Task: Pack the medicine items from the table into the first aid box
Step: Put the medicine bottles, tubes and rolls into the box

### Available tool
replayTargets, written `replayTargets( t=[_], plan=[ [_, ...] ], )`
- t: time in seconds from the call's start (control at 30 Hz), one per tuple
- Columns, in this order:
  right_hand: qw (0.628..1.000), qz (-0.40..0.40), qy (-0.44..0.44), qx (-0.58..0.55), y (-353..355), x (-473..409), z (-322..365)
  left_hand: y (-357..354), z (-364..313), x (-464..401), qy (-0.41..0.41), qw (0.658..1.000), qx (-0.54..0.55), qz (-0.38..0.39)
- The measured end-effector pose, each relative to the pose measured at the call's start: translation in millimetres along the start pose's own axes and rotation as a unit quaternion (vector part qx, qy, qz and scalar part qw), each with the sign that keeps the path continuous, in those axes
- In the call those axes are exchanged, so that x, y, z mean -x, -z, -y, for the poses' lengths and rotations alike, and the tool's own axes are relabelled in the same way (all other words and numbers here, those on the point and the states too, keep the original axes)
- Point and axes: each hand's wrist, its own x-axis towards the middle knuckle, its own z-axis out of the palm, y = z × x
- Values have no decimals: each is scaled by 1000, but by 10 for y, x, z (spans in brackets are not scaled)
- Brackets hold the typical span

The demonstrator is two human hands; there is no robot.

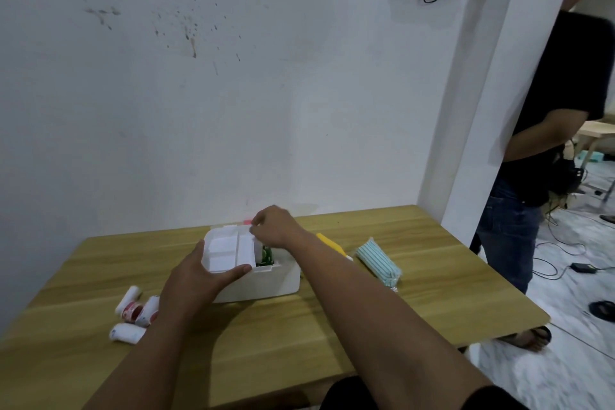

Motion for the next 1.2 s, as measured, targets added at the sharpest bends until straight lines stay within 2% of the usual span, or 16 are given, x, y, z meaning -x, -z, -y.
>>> replayTargets(
  t=[0.17,0.3,0.5,0.67,0.83,1.0,1.2],
  plan=[
    [996,-88,1,-21,436,26,-186,7,-11,13,1,1000,11,8],
    [993,-113,-30,10,728,98,-442,21,-25,14,6,1000,12,4],
    [985,-58,-93,132,839,259,-845,38,-33,27,5,1000,17,10],
    [963,27,-155,220,743,346,-1037,35,-32,44,2,1000,27,10],
    [942,81,-160,283,683,437,-1001,21,-32,54,2,999,40,2],
    [917,87,-146,361,549,480,-980,18,-31,59,-2,999,46,2],
    [916,82,-138,369,528,509,-983,28,-28,57,-5,999,46,5]
  ],
)
